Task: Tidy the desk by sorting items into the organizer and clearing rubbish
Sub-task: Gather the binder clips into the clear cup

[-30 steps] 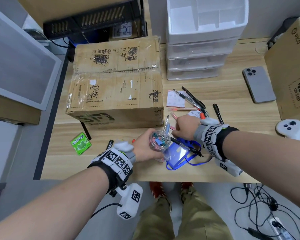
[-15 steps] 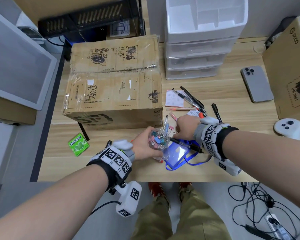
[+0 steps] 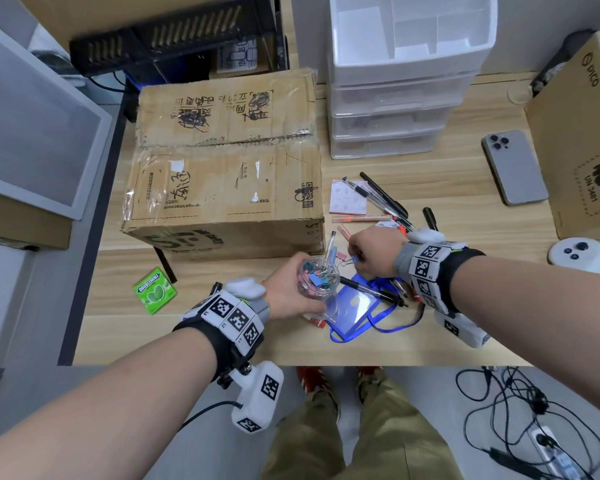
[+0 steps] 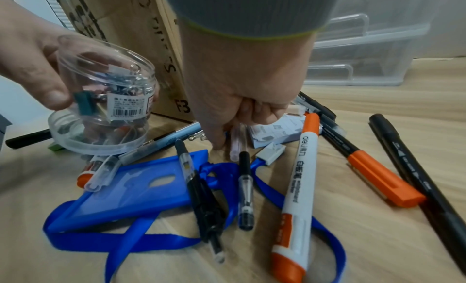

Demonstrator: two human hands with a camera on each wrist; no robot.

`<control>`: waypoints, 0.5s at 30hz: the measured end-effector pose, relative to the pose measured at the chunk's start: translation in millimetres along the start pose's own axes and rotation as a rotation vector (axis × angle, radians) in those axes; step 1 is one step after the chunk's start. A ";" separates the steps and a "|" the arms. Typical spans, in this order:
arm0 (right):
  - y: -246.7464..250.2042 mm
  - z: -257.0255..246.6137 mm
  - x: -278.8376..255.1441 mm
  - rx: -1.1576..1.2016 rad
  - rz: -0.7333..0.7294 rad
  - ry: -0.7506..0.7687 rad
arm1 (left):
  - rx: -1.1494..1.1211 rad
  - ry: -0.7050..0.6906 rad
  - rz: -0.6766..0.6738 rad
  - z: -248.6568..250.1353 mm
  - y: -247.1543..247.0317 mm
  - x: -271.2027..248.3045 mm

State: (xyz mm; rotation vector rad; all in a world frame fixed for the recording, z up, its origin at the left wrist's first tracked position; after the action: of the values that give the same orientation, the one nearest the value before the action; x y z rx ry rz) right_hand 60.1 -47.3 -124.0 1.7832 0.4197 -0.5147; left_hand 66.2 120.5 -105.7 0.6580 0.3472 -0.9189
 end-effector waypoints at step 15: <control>-21.8 8.7 -1.9 1.404 -0.387 -0.222 | -0.016 0.018 -0.003 1.6 -0.2 6.6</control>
State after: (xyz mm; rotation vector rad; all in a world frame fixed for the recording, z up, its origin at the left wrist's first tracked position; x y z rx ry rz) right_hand 45.9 -50.0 -142.6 2.9224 0.2254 -1.5158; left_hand 69.8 115.3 -108.1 0.6516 0.3715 -0.9121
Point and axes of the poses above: each hand's wrist, its own x-axis towards the middle knuckle, its own y-axis out of the back of the hand, z = x × y, the point moved 9 cm from there along x, towards the middle knuckle, and after that the axes turned 2 degrees about -y, right-handed, at the moved point
